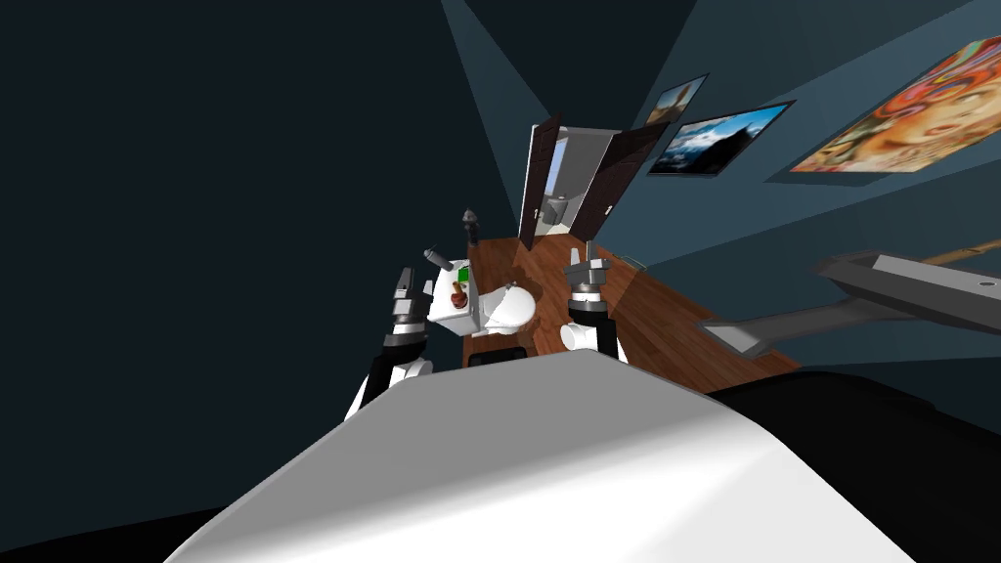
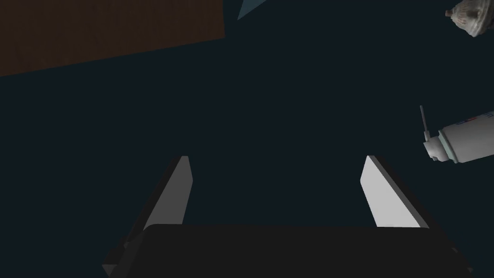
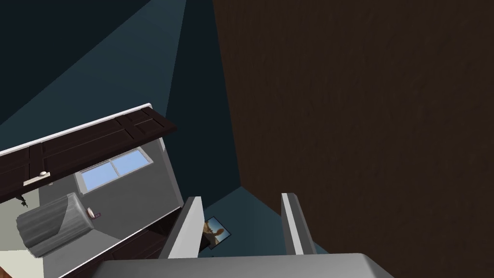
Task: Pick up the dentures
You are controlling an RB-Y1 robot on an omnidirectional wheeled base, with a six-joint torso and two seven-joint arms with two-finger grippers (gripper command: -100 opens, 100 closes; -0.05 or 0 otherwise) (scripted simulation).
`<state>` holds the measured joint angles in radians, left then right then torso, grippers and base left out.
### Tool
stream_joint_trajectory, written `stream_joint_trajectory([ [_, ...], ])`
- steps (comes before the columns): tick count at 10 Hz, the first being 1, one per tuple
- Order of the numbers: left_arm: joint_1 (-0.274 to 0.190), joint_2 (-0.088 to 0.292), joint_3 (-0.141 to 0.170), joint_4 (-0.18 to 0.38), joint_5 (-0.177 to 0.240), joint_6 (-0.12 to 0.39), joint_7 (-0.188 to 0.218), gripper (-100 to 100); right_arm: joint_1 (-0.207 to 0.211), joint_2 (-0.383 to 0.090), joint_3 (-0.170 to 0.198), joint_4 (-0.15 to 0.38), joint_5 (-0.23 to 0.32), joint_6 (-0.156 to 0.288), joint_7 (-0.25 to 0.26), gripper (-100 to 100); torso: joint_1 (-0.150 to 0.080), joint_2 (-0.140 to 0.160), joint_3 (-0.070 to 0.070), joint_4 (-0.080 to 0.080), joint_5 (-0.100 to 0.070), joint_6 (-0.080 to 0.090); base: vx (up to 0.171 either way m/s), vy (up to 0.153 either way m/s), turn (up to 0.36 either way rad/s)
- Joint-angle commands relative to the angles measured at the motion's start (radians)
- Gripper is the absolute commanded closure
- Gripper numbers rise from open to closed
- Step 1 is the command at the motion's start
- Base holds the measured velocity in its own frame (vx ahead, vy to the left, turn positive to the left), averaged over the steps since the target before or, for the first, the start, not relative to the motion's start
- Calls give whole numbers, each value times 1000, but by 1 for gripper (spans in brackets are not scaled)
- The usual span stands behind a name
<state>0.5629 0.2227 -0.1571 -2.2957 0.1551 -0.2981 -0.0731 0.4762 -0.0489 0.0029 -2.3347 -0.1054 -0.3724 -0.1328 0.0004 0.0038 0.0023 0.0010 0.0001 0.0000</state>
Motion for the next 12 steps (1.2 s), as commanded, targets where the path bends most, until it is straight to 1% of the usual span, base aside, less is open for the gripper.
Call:
stream_joint_trajectory([
  [1, 3, 11, -17, 2, 5, 37, 7, -100, 0, 0, 0, 0, 0, 0, 0, 0, 0, 0, 0, 0, 0, 0, -38, 11, 36],
  [5, 17, 23, -54, 5, 10, 144, 22, -100, 0, 0, 0, 0, 0, 0, 0, 0, 0, -1, -1, 0, 0, 0, -38, 11, 15],
  [6, 17, 23, -54, 5, 10, 148, 22, -100, 0, 0, 0, 0, 0, 0, 0, 0, 0, -2, -1, 0, 0, 0, -19, 10, -4],
  [8, 21, 21, -66, 9, 10, 210, 29, -100, 0, 0, 0, 0, 0, 0, 0, 0, 0, -3, -2, -1, 0, 0, -14, 8, -17],
  [9, 21, 21, -66, 9, 10, 213, 29, -100, 0, 0, 0, 0, 0, 0, 0, 0, 0, -3, -2, -1, 0, 0, -9, 8, -10],
  [11, 24, 15, -73, 14, 7, 277, 35, -100, 0, 0, 0, 0, 0, 0, 0, 0, 0, -3, -2, -1, 0, 0, -2, 9, -37],
  [12, 24, 15, -73, 14, 7, 284, 35, -100, 0, 0, 0, 0, 0, 0, 0, 0, 0, -4, -2, -1, 0, 0, 0, 10, -15],
])
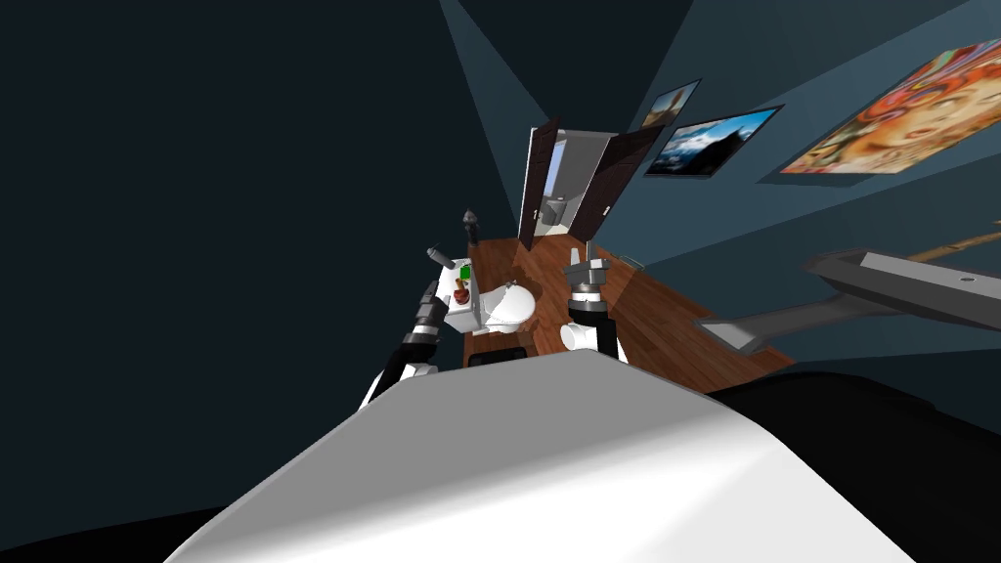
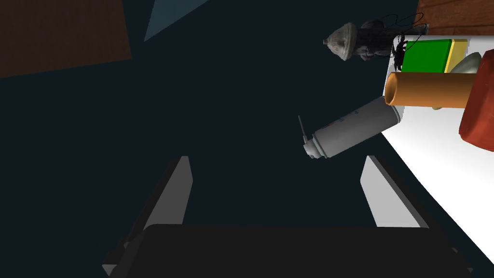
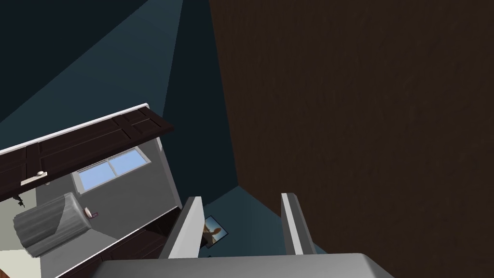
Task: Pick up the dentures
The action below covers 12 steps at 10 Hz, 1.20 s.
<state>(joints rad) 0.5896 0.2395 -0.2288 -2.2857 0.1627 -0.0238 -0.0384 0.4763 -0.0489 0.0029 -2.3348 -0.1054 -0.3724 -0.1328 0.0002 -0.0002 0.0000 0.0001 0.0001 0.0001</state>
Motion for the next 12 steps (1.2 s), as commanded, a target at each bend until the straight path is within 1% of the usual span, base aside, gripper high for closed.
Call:
stream_joint_trajectory([
  [1, -2, -7, -3, 7, -3, 46, 3, -100, 0, 0, 0, 0, 0, 0, 0, 0, 0, 0, 0, 0, 0, 0, 4, 9, -33],
  [2, -1, -14, -3, 10, -6, 73, 6, -100, 0, 0, 0, 0, 0, 0, 0, 0, 0, 0, 0, 0, 0, 0, 8, 14, -56],
  [3, -1, -14, -3, 10, -6, 83, 6, -100, 0, 0, 0, 0, 0, 0, 0, 0, 0, -1, 0, 0, 0, 0, 9, 11, -29],
  [6, -2, -38, 1, 21, -15, 182, 13, -100, 0, 0, 0, 0, 0, 0, 0, 0, 0, -1, -1, 0, 0, 0, 18, 13, -76],
  [7, -2, -38, 1, 21, -15, 196, 13, -100, 0, 0, 0, 0, 0, 0, 0, 0, 0, -2, -1, 0, 0, 0, 19, 13, -17],
  [9, -4, -58, 8, 28, -23, 260, 17, -100, 0, 0, 0, 0, 0, 0, 0, 0, 0, -1, -1, 0, 0, 0, 19, 8, -71],
  [10, -4, -58, 8, 28, -23, 269, 17, -100, 0, 0, 0, 0, 0, 0, 0, 0, 0, -2, -1, 0, 0, 0, 20, 9, -33],
  [12, -6, -81, 15, 34, -31, 335, 20, -100, 0, 0, 0, 0, 0, 0, 0, 0, 0, -2, -1, 0, 0, 0, 28, 8, -74],
])
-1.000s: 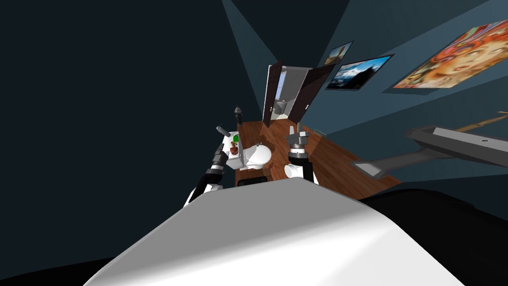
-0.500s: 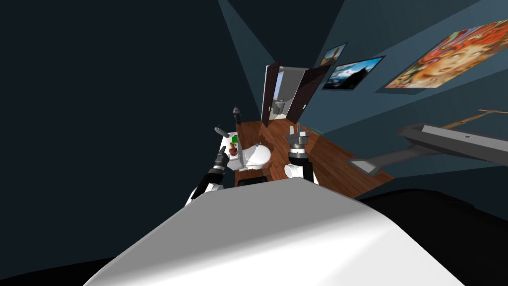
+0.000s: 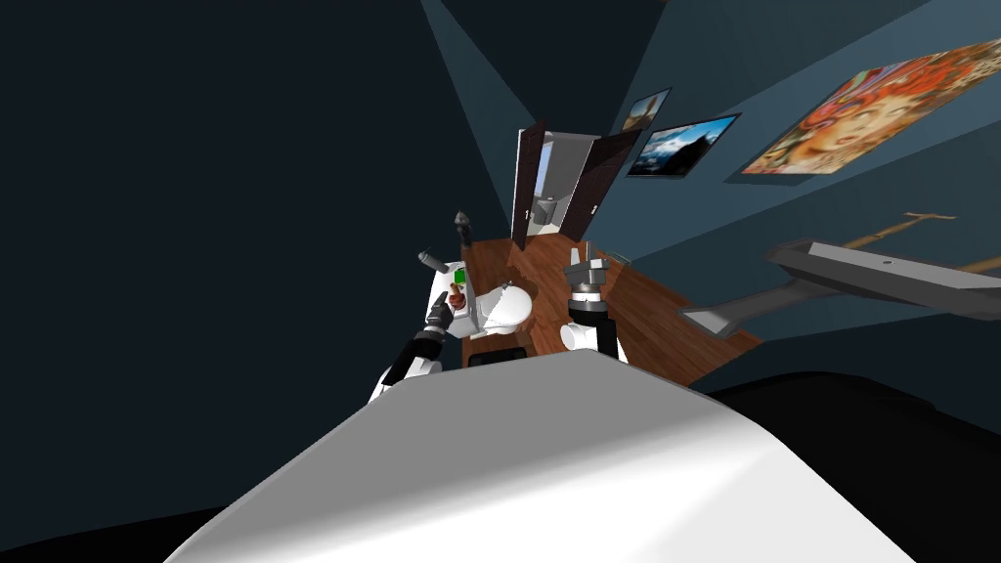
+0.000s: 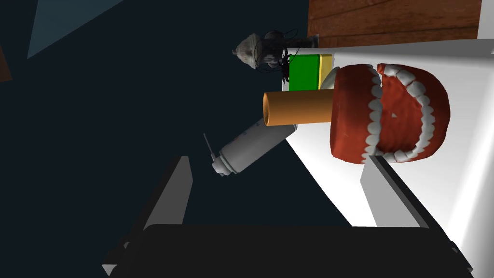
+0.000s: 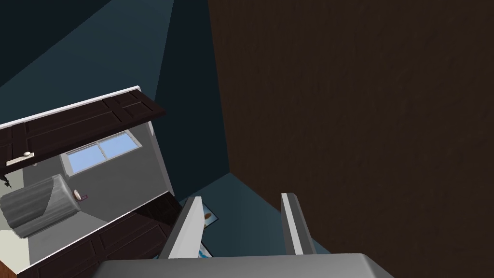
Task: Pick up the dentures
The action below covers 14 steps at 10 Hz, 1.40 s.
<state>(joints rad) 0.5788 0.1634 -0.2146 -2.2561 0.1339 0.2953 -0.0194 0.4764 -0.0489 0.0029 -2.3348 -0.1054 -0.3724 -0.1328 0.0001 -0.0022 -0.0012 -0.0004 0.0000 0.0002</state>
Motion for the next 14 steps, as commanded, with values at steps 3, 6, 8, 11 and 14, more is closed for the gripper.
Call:
stream_joint_trajectory([
  [3, 2, -29, 8, 11, -9, 82, 4, -100, 0, 0, 0, 0, 0, 0, 0, 0, 1, 0, 0, 0, 0, 0, 28, 16, -63],
  [6, -1, -62, 16, 19, -17, 158, 8, -100, 0, 0, 0, 0, 0, 0, 0, 0, 0, 0, 0, 0, 0, 0, 23, 9, -63],
  [8, -2, -81, 19, 24, -20, 193, 9, -100, 0, 0, 0, 0, 0, 0, 0, 0, 0, 1, 0, 0, 0, 0, 18, 10, -45],
  [11, -4, -89, 20, 28, -20, 201, 10, 0, 0, 0, 0, 0, 0, 0, 0, 0, 0, 1, 1, 0, 0, 0, 9, 4, -16],
  [14, -39, -101, 29, 61, -26, 202, 11, -100, 0, 0, 0, 0, 0, 0, 0, 0, 0, 0, 0, 0, 0, 0, 26, 2, -16],
])
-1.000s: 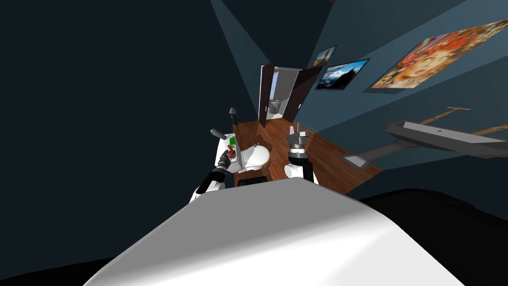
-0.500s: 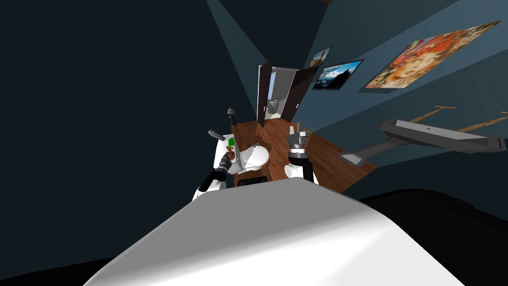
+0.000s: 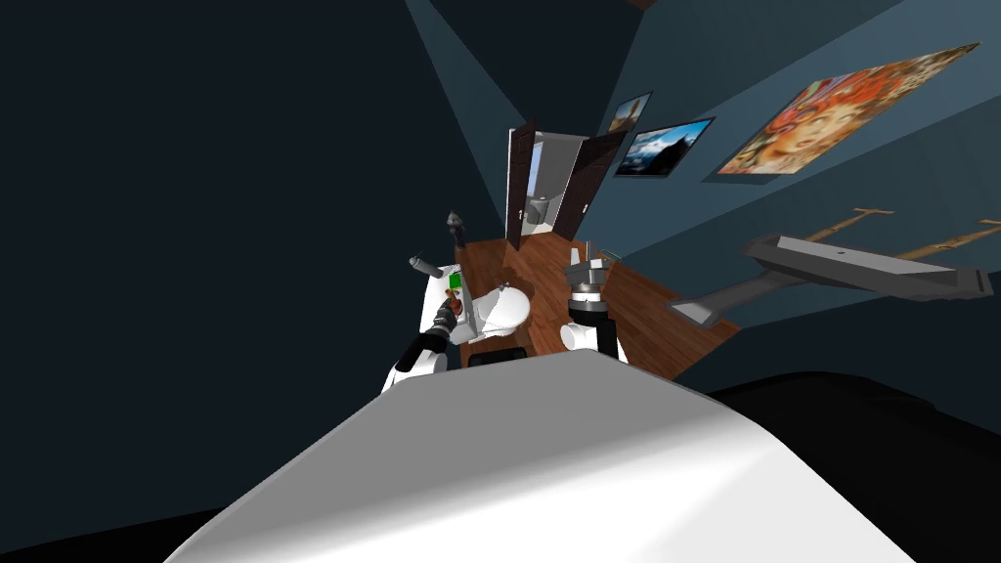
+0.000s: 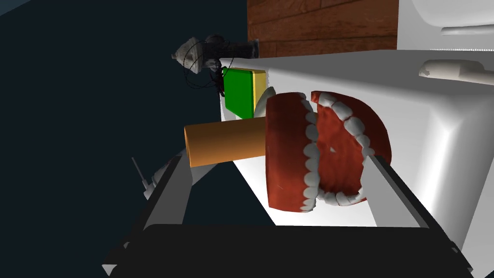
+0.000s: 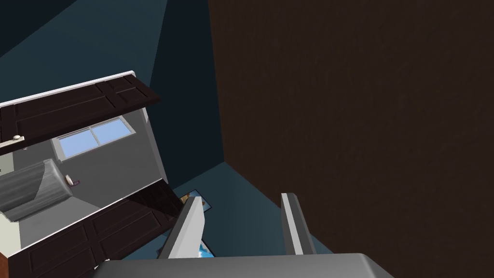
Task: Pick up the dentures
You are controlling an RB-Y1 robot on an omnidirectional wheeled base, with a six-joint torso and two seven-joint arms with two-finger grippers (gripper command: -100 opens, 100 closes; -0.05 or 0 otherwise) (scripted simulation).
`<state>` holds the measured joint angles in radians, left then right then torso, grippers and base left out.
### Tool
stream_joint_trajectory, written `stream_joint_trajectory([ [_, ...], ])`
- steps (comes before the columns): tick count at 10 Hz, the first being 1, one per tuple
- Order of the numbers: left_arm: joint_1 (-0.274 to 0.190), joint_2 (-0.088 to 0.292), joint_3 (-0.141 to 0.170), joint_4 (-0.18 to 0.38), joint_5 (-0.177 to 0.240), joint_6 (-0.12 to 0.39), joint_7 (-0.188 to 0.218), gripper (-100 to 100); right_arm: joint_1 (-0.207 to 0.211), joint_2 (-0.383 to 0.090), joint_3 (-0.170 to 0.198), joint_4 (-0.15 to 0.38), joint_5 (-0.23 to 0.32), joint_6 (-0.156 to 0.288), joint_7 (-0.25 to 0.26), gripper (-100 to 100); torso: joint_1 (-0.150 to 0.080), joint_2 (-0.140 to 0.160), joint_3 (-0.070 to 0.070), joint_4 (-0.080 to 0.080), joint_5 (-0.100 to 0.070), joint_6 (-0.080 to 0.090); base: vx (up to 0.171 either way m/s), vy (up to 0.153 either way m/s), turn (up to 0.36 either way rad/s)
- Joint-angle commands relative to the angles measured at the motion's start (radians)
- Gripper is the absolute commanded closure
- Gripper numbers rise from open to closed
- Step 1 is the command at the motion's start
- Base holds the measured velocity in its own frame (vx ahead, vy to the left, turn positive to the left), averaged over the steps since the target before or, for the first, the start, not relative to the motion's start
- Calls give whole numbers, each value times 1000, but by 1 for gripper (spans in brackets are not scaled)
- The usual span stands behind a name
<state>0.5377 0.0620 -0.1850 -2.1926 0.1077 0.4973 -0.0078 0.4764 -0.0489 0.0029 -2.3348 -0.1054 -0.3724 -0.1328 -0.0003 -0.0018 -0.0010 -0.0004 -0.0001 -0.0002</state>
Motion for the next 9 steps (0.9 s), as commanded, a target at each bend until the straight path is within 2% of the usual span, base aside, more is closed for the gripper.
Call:
stream_joint_trajectory([
  [1, 0, 0, 0, 0, 0, 0, 0, 100, 0, 0, 0, 0, 0, 0, 0, 0, 0, 0, 0, 0, 0, 0, 0, 0, 0],
  [5, 0, 0, 0, 0, 0, 0, 0, 100, 0, 0, 0, 0, 0, 0, 0, 0, 0, 1, 0, 0, 0, 1, 0, 0, 0],
  [6, 0, 0, 0, 0, 0, 0, 0, 0, 0, 0, 0, 0, 0, 0, 0, 0, 0, 1, 0, 0, 0, 1, 0, 0, 0],
  [7, 32, 11, -8, -30, 5, -2, -1, 100, 0, 0, 0, 0, 0, 0, 0, 0, 0, 1, 1, 0, 0, 1, -24, 0, 22],
  [8, 15, 3, -5, -14, 1, -1, -1, 100, 0, 0, 0, 0, 0, 0, 0, 0, 0, 3, 1, 0, 0, 0, -16, 0, 9],
  [9, 17, 4, -6, -16, 1, -1, -2, 0, 0, 0, 0, 0, 0, 0, 0, 0, 0, 2, 1, 1, 0, 1, 0, 0, 0],
])
